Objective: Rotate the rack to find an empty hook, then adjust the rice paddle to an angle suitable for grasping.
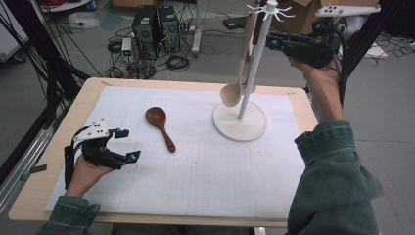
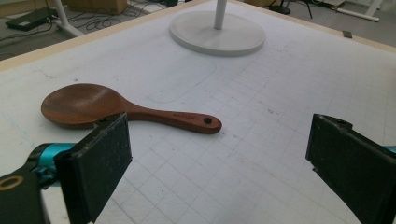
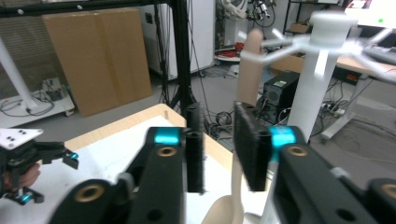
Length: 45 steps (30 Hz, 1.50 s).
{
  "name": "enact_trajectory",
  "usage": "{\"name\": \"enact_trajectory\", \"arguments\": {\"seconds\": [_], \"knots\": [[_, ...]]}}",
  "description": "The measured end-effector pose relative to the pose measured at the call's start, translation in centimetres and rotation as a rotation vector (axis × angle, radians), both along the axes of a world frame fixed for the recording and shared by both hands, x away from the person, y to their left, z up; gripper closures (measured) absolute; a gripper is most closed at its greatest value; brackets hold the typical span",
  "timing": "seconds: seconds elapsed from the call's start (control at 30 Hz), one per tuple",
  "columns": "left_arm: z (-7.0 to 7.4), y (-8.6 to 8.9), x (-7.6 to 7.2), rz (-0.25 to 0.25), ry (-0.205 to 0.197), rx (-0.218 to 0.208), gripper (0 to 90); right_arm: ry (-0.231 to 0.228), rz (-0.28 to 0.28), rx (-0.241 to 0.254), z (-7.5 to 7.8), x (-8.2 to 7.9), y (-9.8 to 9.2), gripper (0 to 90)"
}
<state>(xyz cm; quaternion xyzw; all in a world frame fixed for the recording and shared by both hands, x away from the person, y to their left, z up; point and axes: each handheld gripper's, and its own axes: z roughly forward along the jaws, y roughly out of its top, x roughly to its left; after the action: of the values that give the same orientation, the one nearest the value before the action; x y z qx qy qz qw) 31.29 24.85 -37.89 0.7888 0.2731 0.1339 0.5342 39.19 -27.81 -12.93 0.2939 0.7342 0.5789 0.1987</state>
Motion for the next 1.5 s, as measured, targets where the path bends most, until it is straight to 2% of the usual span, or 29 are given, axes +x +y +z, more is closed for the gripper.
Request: {"name": "enact_trajectory", "arguments": {"seconds": [0.1,0.23,0.4,0.67,0.87,1.1,1.3,1.5], "knots": [[0.0,0.0,0.1,-0.005,-0.003,0.003,9.3,0.010,0.010,0.016,-1.0,-0.5,-0.2,55.7],[0.0,-0.3,0.2,-0.018,0.000,0.008,13.1,0.014,0.037,0.034,-2.5,-1.3,-0.2,48.4],[0.1,-0.8,0.3,-0.054,0.014,0.013,20.6,0.022,0.045,0.015,-4.5,-2.1,0.0,40.6],[0.6,-1.1,0.8,-0.081,0.013,0.033,31.0,0.037,0.077,0.019,-7.4,-3.7,0.0,36.3],[0.7,-1.0,1.3,-0.100,0.023,0.036,40.0,0.070,0.100,0.013,-10.0,-4.6,0.5,34.9],[0.4,-0.9,1.8,-0.109,0.060,0.028,53.9,0.098,0.090,0.020,-12.0,-5.1,0.6,29.4],[0.1,-1.0,2.3,-0.117,0.080,0.044,66.5,0.112,0.085,-0.004,-13.6,-5.8,0.7,28.9],[-0.5,-1.7,2.7,-0.133,0.091,0.077,77.0,0.146,0.098,-0.032,-16.1,-6.2,1.4,28.1]]}}
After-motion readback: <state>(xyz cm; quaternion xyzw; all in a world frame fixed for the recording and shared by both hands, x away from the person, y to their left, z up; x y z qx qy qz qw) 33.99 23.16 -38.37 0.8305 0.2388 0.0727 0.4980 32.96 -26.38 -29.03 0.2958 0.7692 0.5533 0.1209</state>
